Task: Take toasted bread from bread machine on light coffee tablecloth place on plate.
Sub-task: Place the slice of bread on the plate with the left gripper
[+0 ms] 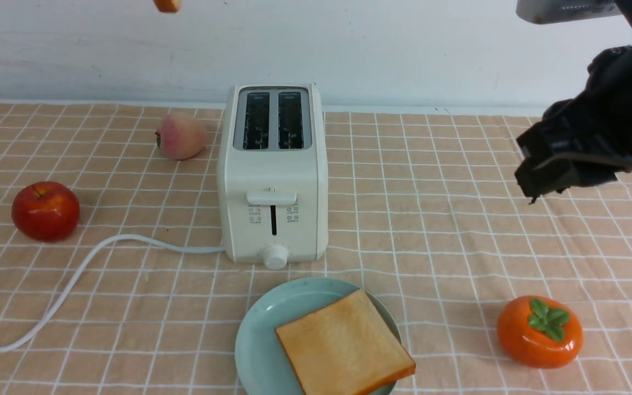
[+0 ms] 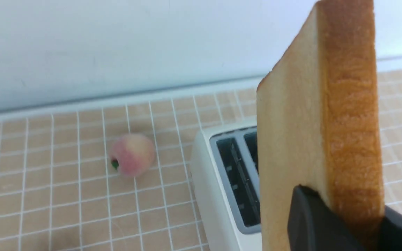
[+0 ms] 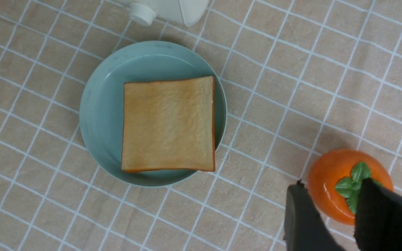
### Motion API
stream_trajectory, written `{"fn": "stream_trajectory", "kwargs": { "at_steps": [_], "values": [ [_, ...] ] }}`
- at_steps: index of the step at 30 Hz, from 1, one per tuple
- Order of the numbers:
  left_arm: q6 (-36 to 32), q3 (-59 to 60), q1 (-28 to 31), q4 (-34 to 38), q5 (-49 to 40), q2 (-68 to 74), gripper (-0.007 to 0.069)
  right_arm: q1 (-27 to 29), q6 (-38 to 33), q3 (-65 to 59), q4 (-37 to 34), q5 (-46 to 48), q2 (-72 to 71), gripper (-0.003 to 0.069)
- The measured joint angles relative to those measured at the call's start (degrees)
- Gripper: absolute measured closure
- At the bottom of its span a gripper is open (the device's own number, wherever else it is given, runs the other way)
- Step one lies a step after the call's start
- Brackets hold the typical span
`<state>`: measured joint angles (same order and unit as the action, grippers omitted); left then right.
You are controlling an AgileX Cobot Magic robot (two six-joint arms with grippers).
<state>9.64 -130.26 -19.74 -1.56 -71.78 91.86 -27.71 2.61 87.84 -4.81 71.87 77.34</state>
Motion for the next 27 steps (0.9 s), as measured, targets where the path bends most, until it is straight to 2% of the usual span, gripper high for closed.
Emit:
{"fn": "stream_trajectory", "kwargs": {
  "at_steps": [2,8,12,15,16,17,19,23,27],
  "values": [
    [-1.6,4.7,0.0,2.9,-0.1,-4.6,0.0551,0.0,0.0,0.0,0.0,0.0,0.0,0.0421],
    [-11.9,34.7,0.0,25.6,2.8,-17.2,0.0551,0.0,-0.1,0.0,0.1,0.0,0.0,0.042],
    [-21.7,57.8,0.0,44.3,15.1,-18.9,0.0551,0.0,-0.1,0.0,0.1,0.0,0.0,0.042],
    [-32.9,75.6,0.0,64.9,27.7,-15.8,0.0551,0.0,-0.1,-0.7,0.1,-0.1,0.0,0.042],
    [-34.4,77.4,0.0,67.6,29.0,-15.3,0.0551,0.0,-0.1,-0.8,0.1,-0.1,0.0,0.042],
    [-39.9,82.7,0.0,77.2,33.3,-13.4,0.0551,0.0,-0.1,-1.1,0.1,-0.1,0.0,0.042],
    [-47.3,87.8,0.0,88.5,38.2,-10.9,0.0551,0.0,-0.1,-1.3,0.1,0.0,0.0,0.042],
    [-57.6,91.4,0.0,97.4,44.8,-5.3,0.0551,0.0,-0.1,-1.6,0.1,0.0,0.0,0.042],
    [-59.1,91.4,0.0,98.9,45.4,-2.3,0.055,0.0,-0.1,-1.7,0.1,0.0,0.0,0.042]
  ]
}}
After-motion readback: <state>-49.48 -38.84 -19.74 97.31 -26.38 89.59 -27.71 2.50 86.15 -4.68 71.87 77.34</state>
